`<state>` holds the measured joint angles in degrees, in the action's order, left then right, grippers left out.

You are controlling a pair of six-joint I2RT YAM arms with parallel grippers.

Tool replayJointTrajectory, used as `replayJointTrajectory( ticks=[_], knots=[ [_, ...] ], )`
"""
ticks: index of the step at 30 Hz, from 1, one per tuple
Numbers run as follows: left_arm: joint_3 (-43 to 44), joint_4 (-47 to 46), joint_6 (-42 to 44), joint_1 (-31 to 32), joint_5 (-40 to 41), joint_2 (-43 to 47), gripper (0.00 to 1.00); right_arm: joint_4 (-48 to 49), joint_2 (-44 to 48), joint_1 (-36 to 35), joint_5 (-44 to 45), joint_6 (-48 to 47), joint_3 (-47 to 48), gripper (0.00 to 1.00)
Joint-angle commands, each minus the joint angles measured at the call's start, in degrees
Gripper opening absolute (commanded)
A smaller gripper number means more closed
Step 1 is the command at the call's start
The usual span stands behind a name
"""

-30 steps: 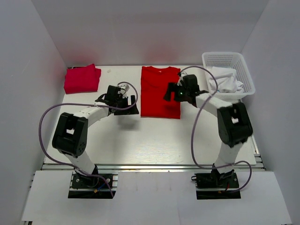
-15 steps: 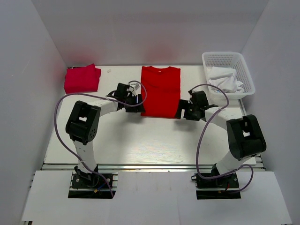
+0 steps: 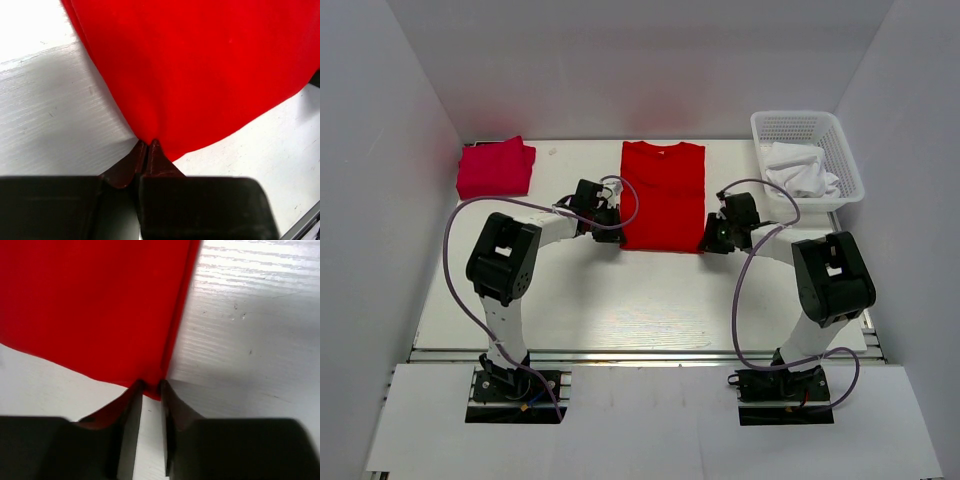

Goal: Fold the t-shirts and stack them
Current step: Grab one side of the 2/3 rectangular tshirt with both arms, then fold the long partially folded tshirt into a neat square

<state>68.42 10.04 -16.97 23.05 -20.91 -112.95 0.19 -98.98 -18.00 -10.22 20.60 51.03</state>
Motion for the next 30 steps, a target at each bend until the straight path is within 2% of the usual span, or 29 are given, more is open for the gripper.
replayJointTrajectory(
  ticks=[1,2,7,9,14,18,22,25,30],
  knots=[
    [-0.3,3.7,0.8,0.3,2.0,-0.3,0.01,-1.0,-1.4,0.1,-2.4,-0.5,0.0,0.21],
    [-0.3,3.7,0.8,0.3,1.4,0.4,0.00,-0.9,-1.0,-0.1,-2.9,-1.0,-0.1,0.00],
    [-0.8,6.6,2.8,0.9,-3.8,5.8,0.00,1.4,4.2,-0.1,-8.4,-3.0,-3.3,0.00],
    [-3.0,7.4,3.5,0.9,-8.0,9.1,0.00,-0.1,9.7,-0.1,-9.8,-4.2,-5.1,0.00],
    [-8.6,8.0,4.8,0.9,-16.3,23.3,0.00,-7.5,24.7,0.0,-11.1,-7.0,-8.8,0.00],
    [-11.1,10.8,4.1,0.9,-19.3,29.9,0.00,-16.2,32.3,0.2,-11.2,-10.5,-7.7,0.00],
    [-12.8,10.2,2.6,0.9,-23.5,35.8,0.00,-19.3,38.6,0.1,-13.7,-11.9,-6.1,0.00],
    [-12.3,11.0,1.9,0.9,-23.5,37.6,0.00,-18.0,40.7,0.0,-13.1,-11.5,-5.8,0.00],
    [-9.4,12.8,0.4,-0.2,-18.6,38.2,0.00,-14.6,40.4,0.2,-11.5,-9.4,-3.4,0.00]
  ],
)
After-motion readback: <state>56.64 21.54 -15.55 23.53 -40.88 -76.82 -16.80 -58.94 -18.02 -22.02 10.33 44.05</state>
